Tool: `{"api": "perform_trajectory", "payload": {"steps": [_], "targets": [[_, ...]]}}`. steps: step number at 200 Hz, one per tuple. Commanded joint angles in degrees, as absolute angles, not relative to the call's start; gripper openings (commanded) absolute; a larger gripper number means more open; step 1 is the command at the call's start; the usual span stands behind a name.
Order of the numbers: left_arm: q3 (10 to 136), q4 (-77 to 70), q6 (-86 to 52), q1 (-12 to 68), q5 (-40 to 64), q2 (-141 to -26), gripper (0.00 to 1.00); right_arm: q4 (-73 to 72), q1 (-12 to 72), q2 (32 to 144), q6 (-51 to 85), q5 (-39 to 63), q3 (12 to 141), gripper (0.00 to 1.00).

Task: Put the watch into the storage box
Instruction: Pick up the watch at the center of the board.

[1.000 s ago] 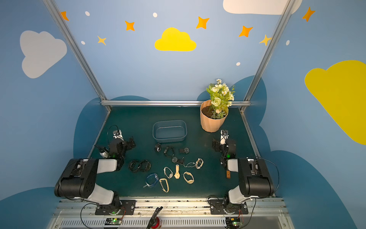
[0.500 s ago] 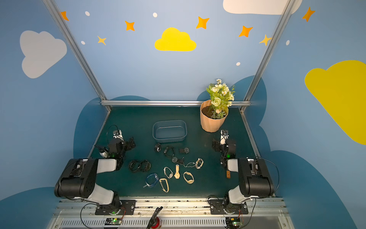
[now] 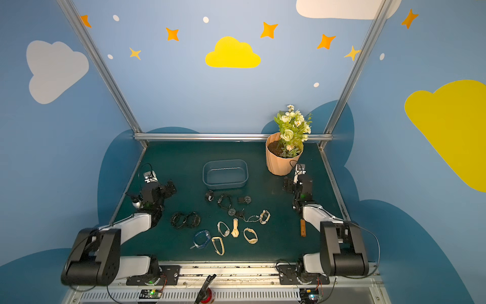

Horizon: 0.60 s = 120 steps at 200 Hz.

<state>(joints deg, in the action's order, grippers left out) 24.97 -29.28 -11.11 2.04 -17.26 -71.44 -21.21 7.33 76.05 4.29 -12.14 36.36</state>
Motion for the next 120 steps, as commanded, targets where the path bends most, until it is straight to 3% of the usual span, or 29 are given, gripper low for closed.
{"api": "perform_trajectory", "payload": {"steps": [1,28,70,97,120], "targets": [[26.41,-16.82,-25.31,2.56,-20.62,-62.70,1.00,-8.26,9.72,69.23,19.12,-21.20,40.02,0.92],[24.74,-11.39,-40.67,1.55,-17.99,-53.51,1.00,-6.39,6.29,66.00,25.99,-10.27,35.34,0.92],[25.42,1.22,-41.16,0.31,-13.73,-43.07,1.00,16.15,8.16,63.67,28.86,-4.75,41.16,0.88],[24.90,3.30,-42.07,0.27,-8.87,-39.76,1.00,29.78,12.75,62.03,29.53,-6.24,43.04,0.79],[26.23,7.03,-42.74,0.37,-5.30,-39.56,0.99,35.66,17.08,60.88,31.72,-5.75,42.03,0.65]]}}
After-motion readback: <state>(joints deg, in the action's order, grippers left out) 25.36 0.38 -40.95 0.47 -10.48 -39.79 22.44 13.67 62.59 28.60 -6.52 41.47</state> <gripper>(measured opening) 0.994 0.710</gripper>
